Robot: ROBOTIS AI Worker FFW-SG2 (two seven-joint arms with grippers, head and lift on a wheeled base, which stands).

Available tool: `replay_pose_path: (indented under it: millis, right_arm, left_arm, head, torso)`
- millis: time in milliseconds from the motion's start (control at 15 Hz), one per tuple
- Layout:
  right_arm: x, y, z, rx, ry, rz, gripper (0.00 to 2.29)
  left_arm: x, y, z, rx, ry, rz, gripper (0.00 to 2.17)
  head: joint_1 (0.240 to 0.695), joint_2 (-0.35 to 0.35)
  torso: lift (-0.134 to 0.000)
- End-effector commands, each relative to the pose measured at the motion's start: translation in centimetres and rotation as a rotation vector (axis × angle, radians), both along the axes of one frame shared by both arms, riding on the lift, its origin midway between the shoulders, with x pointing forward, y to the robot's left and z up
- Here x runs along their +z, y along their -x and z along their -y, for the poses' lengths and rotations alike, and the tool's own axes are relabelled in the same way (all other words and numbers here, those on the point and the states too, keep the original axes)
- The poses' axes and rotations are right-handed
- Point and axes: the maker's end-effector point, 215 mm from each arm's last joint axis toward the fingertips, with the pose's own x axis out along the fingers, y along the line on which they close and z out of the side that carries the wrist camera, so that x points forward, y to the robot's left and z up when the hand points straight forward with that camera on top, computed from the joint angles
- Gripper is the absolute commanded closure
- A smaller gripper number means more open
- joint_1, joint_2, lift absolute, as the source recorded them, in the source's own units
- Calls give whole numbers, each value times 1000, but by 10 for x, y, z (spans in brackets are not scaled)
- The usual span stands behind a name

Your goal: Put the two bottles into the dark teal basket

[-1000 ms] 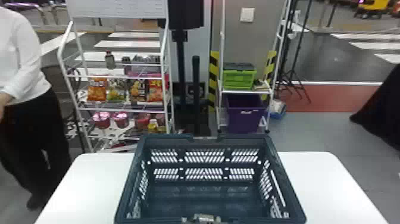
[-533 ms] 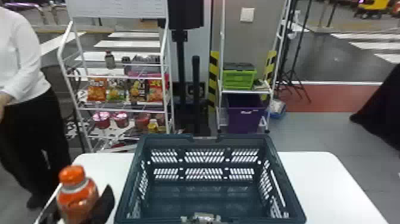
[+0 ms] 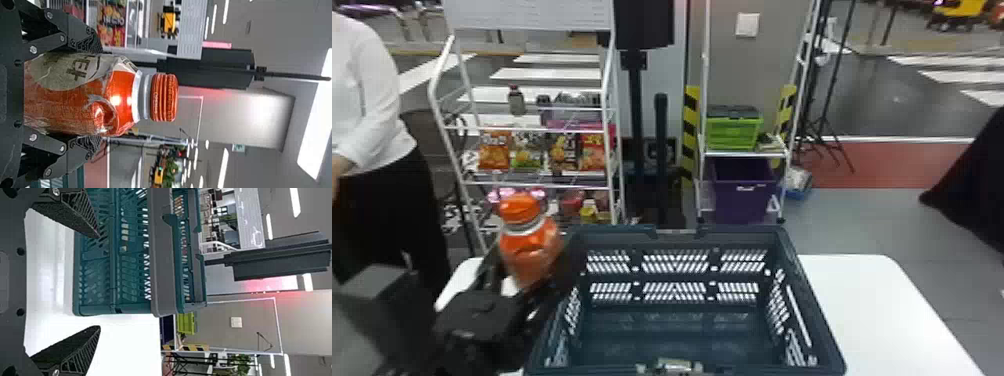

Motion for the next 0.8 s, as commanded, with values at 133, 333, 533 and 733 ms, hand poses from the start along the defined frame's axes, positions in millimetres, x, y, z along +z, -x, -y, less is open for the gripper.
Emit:
replay_pose_path:
  millis: [133, 333, 533, 733]
  right_arm:
    - [-14, 3, -18, 12, 8, -50, 63]
    - [-26, 11, -19, -2, 10, -75, 66]
    - [-24, 14, -18, -14, 3, -63, 66]
    - [-21, 15, -15, -27, -1, -43, 66]
  left_arm:
    - [-21, -47, 66, -155, -9, -43, 2145]
    - [-57, -70, 110, -280, -57, -144, 2145]
    - [-105, -75, 155, -418, -148, -325, 2145]
    - [-151, -68, 177, -518, -255, -520, 2145]
  head:
    - [499, 0]
    - [499, 0]
    - [499, 0]
    - [499, 0]
  torso:
    - [0]
    - [0]
    - [0]
    - [0]
